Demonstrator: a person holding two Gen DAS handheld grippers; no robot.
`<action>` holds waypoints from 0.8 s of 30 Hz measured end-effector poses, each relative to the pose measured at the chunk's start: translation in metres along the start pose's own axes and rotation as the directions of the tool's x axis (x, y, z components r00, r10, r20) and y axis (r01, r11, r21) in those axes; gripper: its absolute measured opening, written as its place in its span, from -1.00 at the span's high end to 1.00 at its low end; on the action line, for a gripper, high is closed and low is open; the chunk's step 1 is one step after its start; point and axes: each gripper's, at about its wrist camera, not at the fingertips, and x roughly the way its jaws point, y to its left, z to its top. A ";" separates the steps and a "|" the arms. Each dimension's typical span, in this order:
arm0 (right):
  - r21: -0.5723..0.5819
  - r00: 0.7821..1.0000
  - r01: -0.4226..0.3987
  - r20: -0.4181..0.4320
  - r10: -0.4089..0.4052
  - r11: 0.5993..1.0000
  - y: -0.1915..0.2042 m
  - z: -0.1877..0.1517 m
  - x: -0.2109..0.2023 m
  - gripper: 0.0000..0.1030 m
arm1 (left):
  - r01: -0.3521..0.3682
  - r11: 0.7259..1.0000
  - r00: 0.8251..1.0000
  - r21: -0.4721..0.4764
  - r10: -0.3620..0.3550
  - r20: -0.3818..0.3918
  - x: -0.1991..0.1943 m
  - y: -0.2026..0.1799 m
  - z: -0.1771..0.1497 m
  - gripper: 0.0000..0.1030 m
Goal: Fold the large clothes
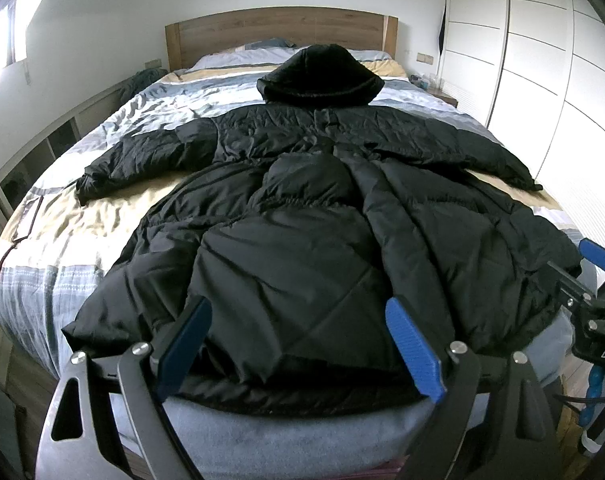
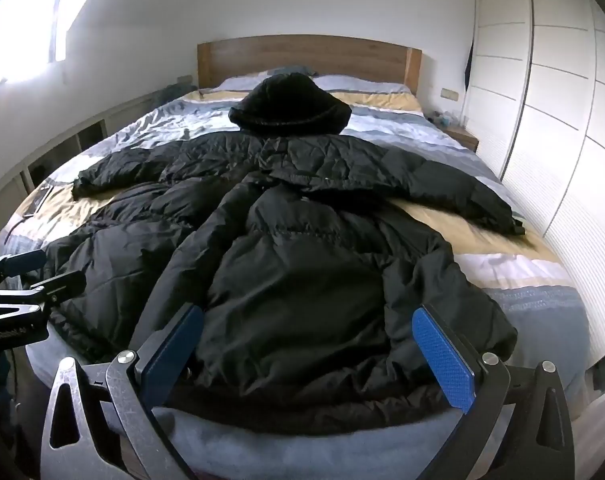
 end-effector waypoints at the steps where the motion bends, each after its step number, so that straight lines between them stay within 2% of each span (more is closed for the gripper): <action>1: 0.000 1.000 0.002 -0.001 -0.002 1.000 -0.001 0.000 0.001 -0.99 | 0.000 1.000 1.000 0.000 0.000 -0.001 0.000 -0.001 0.000 -0.73; 24: -0.013 1.000 0.012 -0.021 -0.012 1.000 0.003 -0.004 0.003 -0.99 | 0.006 1.000 1.000 0.001 -0.006 -0.001 0.000 -0.003 -0.007 -0.73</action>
